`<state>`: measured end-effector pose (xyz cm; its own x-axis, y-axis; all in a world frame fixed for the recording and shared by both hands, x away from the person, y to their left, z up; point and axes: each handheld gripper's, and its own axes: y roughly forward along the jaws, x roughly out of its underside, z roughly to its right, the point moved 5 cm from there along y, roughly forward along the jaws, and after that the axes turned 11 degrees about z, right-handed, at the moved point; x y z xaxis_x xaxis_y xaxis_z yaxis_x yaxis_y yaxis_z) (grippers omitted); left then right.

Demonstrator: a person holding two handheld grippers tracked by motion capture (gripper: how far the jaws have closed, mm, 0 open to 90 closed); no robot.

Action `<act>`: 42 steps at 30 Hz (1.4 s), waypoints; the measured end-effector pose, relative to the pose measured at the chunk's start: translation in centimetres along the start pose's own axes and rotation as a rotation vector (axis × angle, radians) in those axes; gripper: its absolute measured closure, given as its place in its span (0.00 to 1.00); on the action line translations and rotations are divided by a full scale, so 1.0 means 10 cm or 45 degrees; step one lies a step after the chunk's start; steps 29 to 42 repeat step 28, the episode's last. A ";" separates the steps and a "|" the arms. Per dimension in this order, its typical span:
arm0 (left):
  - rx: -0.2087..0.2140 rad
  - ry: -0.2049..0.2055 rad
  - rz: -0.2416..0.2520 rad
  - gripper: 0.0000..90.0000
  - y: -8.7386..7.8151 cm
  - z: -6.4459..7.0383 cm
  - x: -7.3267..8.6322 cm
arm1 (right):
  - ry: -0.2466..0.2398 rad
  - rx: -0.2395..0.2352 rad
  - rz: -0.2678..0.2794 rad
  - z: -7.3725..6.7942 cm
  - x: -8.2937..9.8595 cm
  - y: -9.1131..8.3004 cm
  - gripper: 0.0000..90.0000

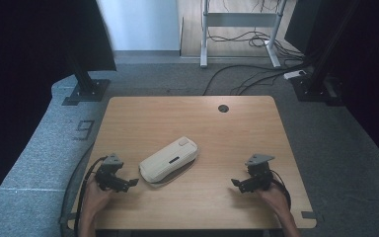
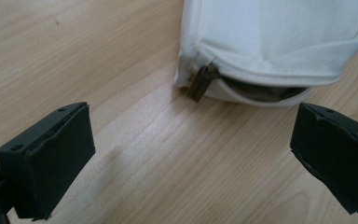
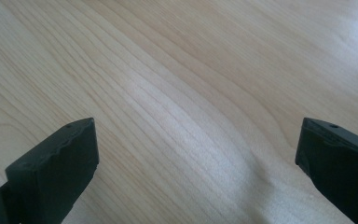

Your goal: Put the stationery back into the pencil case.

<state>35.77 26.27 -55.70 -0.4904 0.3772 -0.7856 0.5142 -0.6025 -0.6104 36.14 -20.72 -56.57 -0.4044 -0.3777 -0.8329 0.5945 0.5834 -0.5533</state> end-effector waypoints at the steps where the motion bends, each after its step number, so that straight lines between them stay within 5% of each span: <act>1: -0.004 0.003 -0.009 0.00 0.01 -0.01 0.02 | 0.004 -0.001 0.004 0.00 0.01 0.00 0.00; 11: -0.035 0.054 -0.092 0.00 0.17 -0.01 0.16 | 0.029 0.014 0.001 0.01 0.18 0.04 0.00; 18: -0.078 0.089 0.000 0.00 0.21 0.00 0.20 | 0.010 0.025 -0.009 -0.01 0.26 0.06 0.00; 42: -0.121 0.055 0.003 0.00 0.23 0.02 0.19 | 0.009 0.025 0.008 -0.03 0.28 0.05 0.00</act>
